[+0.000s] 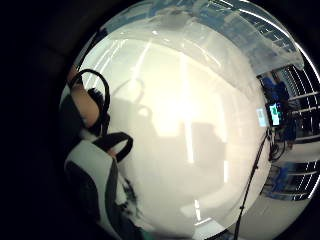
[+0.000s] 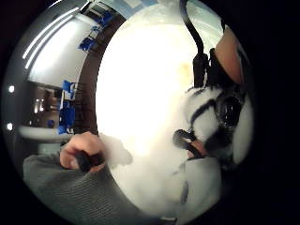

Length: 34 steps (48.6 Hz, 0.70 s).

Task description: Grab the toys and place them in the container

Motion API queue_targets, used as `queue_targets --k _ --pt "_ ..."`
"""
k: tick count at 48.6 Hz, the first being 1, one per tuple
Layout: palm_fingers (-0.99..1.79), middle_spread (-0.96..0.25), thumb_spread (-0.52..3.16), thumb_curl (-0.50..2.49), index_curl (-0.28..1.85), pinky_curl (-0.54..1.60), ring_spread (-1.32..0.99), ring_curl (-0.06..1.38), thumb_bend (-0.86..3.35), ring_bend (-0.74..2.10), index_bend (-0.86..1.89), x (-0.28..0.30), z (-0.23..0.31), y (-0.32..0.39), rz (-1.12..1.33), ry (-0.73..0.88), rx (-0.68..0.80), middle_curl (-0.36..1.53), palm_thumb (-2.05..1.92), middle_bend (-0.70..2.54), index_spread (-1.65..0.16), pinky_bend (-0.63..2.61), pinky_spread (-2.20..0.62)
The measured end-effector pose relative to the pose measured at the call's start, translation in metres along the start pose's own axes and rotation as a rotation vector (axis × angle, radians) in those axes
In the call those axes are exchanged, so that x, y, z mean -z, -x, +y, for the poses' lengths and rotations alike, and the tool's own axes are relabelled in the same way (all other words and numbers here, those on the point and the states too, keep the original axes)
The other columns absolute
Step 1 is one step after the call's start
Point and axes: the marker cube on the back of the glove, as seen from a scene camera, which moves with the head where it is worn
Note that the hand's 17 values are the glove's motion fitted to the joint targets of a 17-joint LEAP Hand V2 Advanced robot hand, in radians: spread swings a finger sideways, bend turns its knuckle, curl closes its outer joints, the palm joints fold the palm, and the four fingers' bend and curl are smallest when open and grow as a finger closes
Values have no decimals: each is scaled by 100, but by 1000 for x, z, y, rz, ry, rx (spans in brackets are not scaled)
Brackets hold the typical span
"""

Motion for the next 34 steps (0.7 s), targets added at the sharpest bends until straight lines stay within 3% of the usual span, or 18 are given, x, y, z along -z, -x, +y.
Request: queue_targets --k 5,19,27,34 --pt "96 -22 79 79 47 37 -40 45 17 102 38 18 -4 13 -44 29 10 49 70 46 -39 105 -42" --pt "95 -23 58 92 58 41 -42 49 14 101 40 214 -77 -30 -53 -212 47 57 70 45 -39 103 -44" --pt "94 -23 50 98 64 43 -42 51 13 101 39 229 -104 -53 61 -218 58 61 70 44 -40 104 -44" --pt "93 -23 45 102 68 44 -42 52 12 100 37 232 -165 -59 -71 -244 -124 64 70 42 -40 104 -44"
